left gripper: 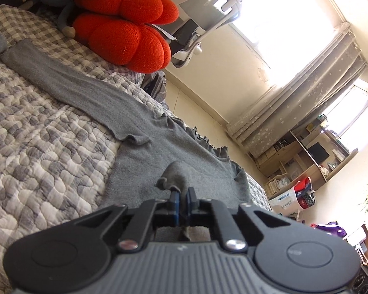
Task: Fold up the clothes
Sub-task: 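Pinch the shirt hem with the left gripper while the right gripper releases the sleeve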
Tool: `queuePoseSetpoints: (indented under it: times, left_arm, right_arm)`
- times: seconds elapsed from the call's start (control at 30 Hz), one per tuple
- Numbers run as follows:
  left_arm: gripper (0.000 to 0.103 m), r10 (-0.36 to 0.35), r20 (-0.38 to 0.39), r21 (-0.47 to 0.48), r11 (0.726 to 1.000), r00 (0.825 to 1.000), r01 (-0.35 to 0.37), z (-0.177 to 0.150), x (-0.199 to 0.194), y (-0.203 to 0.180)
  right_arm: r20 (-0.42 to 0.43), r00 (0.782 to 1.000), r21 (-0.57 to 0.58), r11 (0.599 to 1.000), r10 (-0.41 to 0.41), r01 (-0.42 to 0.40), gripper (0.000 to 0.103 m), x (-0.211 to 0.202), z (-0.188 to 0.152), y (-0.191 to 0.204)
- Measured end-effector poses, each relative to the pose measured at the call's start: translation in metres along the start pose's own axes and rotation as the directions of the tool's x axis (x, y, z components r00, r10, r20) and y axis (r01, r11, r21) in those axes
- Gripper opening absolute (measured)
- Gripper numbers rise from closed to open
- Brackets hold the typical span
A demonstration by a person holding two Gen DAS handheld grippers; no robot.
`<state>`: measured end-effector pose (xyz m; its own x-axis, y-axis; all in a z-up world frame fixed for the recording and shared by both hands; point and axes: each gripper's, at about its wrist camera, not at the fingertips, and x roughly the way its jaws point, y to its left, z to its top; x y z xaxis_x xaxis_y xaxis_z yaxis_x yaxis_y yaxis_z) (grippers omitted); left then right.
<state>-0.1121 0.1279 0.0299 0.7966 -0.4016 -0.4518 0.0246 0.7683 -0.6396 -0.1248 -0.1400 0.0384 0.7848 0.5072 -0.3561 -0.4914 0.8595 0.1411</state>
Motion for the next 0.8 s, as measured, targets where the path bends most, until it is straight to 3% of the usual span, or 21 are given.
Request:
queuePoseSetpoints:
  times: [0.07, 0.17, 0.27, 0.3, 0.37, 0.5, 0.6, 0.67, 0.73, 0.8]
  left_arm:
    - [0.005, 0.013, 0.0, -0.01, 1.0, 1.0, -0.013, 0.002, -0.001, 0.006]
    - [0.005, 0.002, -0.003, -0.03, 1.0, 1.0, -0.002, 0.002, -0.001, 0.011]
    - [0.006, 0.004, -0.026, -0.021, 1.0, 1.0, -0.004, -0.001, 0.004, 0.008]
    - [0.006, 0.003, -0.027, -0.021, 1.0, 1.0, -0.004, -0.002, 0.005, 0.008]
    - [0.006, 0.005, -0.03, -0.019, 1.0, 1.0, -0.006, -0.003, 0.006, 0.007]
    - [0.006, 0.014, -0.027, -0.024, 1.0, 1.0, -0.015, -0.002, 0.005, 0.01]
    - [0.006, 0.023, -0.024, -0.03, 0.999, 0.999, -0.023, 0.0, 0.003, 0.014]
    - [0.006, 0.026, -0.024, -0.034, 0.999, 0.999, -0.026, 0.0, 0.003, 0.016]
    - [0.006, 0.028, -0.029, -0.027, 0.999, 0.999, -0.029, -0.001, 0.005, 0.014]
    - [0.006, 0.029, -0.038, -0.026, 0.999, 0.999, -0.03, -0.004, 0.009, 0.012]
  right_arm:
    - [-0.015, 0.988, 0.05, 0.987, -0.153, 0.154, 0.025, -0.002, 0.004, -0.03]
    - [-0.092, 0.923, 0.061, 0.923, -0.375, 0.381, 0.027, 0.006, 0.005, -0.079]
    - [-0.148, 0.857, -0.075, 0.869, -0.494, 0.489, 0.027, 0.024, 0.003, -0.102]
    - [-0.16, 0.845, -0.108, 0.859, -0.511, 0.5, 0.027, 0.029, 0.001, -0.108]
    - [-0.175, 0.843, -0.121, 0.861, -0.509, 0.495, 0.027, 0.035, 0.001, -0.117]
    - [-0.213, 0.881, -0.088, 0.906, -0.423, 0.414, 0.027, 0.038, 0.001, -0.126]
    - [-0.214, 0.896, -0.082, 0.921, -0.389, 0.381, 0.027, 0.031, -0.001, -0.123]
    - [-0.196, 0.9, -0.106, 0.921, -0.389, 0.375, 0.031, 0.025, -0.002, -0.117]
    - [-0.178, 0.902, -0.141, 0.917, -0.393, 0.372, 0.041, 0.025, -0.005, -0.113]
    - [-0.157, 0.888, -0.182, 0.897, -0.431, 0.403, 0.043, 0.032, -0.004, -0.111]
